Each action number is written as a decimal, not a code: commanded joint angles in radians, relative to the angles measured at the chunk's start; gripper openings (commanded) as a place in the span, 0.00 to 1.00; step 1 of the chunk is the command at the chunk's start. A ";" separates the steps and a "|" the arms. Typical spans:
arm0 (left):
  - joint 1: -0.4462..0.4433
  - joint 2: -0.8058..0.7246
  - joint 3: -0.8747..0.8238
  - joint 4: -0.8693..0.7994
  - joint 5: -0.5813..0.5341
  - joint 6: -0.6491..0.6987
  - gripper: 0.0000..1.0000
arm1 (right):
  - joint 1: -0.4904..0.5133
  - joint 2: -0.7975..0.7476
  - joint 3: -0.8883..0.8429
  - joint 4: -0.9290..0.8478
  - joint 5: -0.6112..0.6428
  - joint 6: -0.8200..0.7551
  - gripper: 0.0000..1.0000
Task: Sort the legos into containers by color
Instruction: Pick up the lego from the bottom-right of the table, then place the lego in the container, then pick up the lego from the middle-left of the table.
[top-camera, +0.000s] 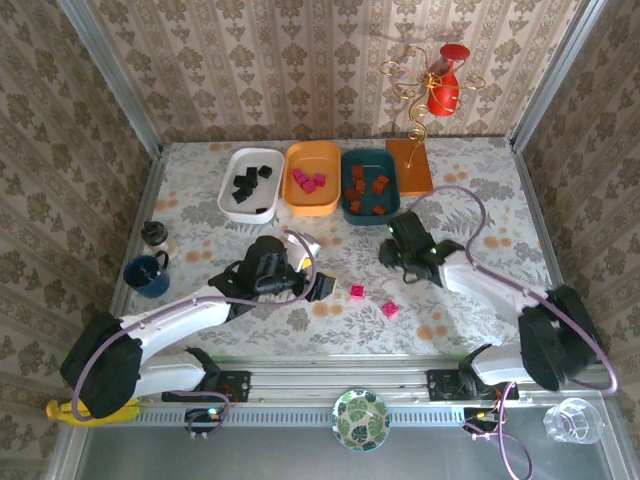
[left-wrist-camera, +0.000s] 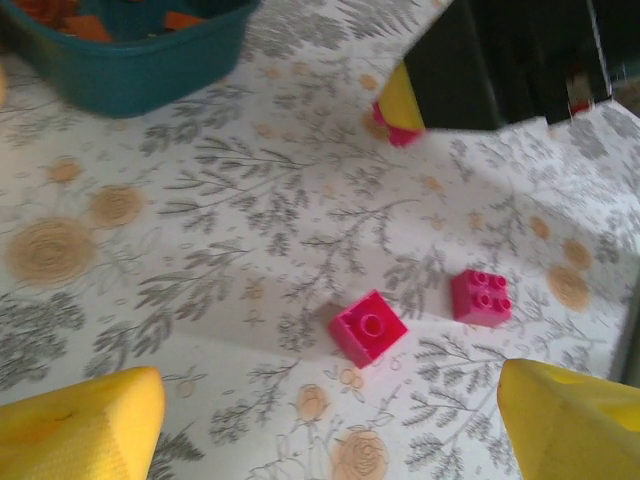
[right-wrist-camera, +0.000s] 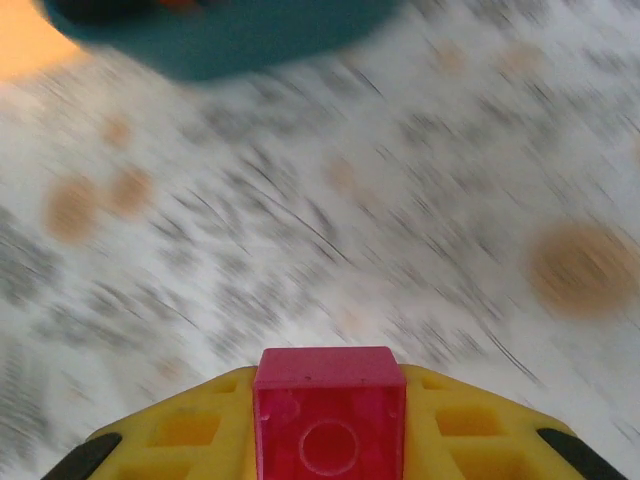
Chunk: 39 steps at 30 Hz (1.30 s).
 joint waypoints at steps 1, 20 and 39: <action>0.059 -0.056 -0.046 0.002 -0.082 -0.087 0.88 | 0.017 0.173 0.173 0.159 -0.058 -0.021 0.30; 0.101 -0.097 -0.063 -0.133 -0.116 -0.171 0.88 | 0.003 0.603 0.781 0.106 -0.162 -0.144 0.73; -0.342 0.510 0.332 -0.183 -0.409 -0.255 0.82 | -0.206 -0.336 -0.110 -0.003 0.010 -0.258 0.90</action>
